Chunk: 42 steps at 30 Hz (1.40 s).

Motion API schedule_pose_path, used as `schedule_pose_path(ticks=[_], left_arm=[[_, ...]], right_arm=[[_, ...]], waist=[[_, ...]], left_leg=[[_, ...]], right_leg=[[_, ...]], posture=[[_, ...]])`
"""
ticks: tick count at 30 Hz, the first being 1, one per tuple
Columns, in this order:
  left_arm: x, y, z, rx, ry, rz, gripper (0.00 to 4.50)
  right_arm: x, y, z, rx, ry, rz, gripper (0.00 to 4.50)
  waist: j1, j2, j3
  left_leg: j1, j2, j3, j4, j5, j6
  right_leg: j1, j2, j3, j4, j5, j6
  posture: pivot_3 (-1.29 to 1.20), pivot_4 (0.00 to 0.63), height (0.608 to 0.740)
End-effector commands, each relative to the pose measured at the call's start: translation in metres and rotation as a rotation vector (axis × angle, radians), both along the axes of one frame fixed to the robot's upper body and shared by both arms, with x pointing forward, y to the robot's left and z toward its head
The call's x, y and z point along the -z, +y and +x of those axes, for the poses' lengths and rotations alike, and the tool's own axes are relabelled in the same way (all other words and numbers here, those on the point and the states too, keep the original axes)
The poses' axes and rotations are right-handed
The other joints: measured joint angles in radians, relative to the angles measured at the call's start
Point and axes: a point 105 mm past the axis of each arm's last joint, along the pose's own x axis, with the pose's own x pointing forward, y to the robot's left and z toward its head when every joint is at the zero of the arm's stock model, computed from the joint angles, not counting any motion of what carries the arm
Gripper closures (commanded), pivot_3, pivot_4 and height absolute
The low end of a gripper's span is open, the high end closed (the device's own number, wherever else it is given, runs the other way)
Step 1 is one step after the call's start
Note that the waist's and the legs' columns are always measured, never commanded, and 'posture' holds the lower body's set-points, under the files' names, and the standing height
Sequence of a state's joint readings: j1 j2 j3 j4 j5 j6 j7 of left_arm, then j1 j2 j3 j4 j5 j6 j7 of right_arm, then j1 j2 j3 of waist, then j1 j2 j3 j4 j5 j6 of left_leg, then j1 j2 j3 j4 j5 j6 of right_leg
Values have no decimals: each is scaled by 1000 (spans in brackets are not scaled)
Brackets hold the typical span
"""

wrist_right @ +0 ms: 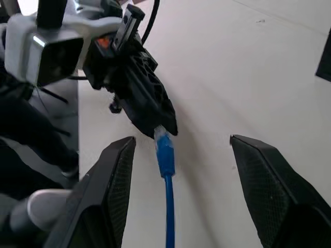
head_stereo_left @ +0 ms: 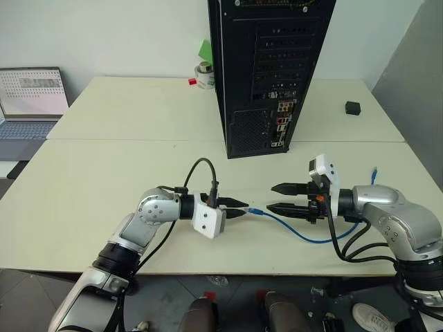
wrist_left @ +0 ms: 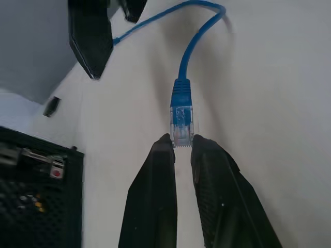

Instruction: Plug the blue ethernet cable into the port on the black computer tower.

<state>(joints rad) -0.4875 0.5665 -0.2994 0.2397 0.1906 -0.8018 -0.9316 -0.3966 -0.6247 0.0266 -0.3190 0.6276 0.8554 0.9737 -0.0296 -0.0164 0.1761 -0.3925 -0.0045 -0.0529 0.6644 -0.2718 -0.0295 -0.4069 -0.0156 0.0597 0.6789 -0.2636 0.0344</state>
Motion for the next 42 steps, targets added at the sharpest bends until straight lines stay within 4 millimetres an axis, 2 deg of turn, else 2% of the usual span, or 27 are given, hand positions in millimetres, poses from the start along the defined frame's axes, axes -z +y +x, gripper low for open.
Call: schedule_pose_path(ticks=[1, 7, 19, 22, 25, 30, 32, 33, 42], left_arm=[[-18, 7, 5, 13, -234, -56, 4295], [-30, 9, 7, -1, -346, -148, 4295], [-28, 10, 9, -5, -382, -149, 4296], [-28, 11, 10, -9, -383, -155, 4296], [-28, 10, 10, -11, -384, -157, 4296], [-26, 9, 8, -4, -379, -157, 4296], [-26, 9, 7, -3, -379, -158, 4301], [-27, 9, 7, -3, -379, -159, 4301], [-22, 11, 7, -8, -359, -153, 4301]], right_arm=[[-7, 6, -3, 14, 59, 84, 1418], [-1, 18, -4, 13, 149, 148, 1418], [-1, 28, 4, 19, 172, 199, 1418], [0, 29, 5, 22, 172, 201, 1902], [0, 30, 6, 25, 174, 201, 2573], [-1, 31, 7, 29, 173, 209, 3766], [-1, 31, 7, 27, 174, 211, 4392], [-1, 31, 7, 25, 175, 212, 4499], [-2, 31, 8, 17, 182, 207, 4500]], waist=[[0, 0, 0], [0, 0, 0], [-1, 0, 0], [-1, 0, 0], [-1, 0, 0], [-2, 0, 0], [-2, 0, 0], [-2, 0, 0], [-2, 0, 0]], left_leg=[[0, 0, 0, 0, 0, 0], [-1, -1, -1, 0, 0, 0], [-2, -1, -3, 0, 0, 1], [-3, -2, -4, 0, 0, 1], [-3, -2, -4, 0, 0, 1], [-3, -1, -5, 0, 0, 1], [-3, -2, -5, 0, 0, 1], [-3, -1, -5, 0, 0, 1], [-4, -2, -7, 0, 0, 1]], right_leg=[[0, 0, 0, 0, 0, 0], [0, 0, -2, 0, 0, 0], [0, 1, -6, 0, 0, 0], [0, 1, -7, 0, 0, 0], [0, 1, -7, 0, 0, 0], [0, 1, -8, 0, 0, 0], [0, 1, -8, 0, 0, 0], [0, 1, -8, 0, 0, 0], [0, 1, -11, 0, 0, 0]], posture=[[0, 150, 740], [0, 150, 740], [0, 150, 740], [0, 150, 740], [0, 150, 740], [0, 150, 740], [0, 150, 740], [0, 150, 740], [0, 150, 740]])
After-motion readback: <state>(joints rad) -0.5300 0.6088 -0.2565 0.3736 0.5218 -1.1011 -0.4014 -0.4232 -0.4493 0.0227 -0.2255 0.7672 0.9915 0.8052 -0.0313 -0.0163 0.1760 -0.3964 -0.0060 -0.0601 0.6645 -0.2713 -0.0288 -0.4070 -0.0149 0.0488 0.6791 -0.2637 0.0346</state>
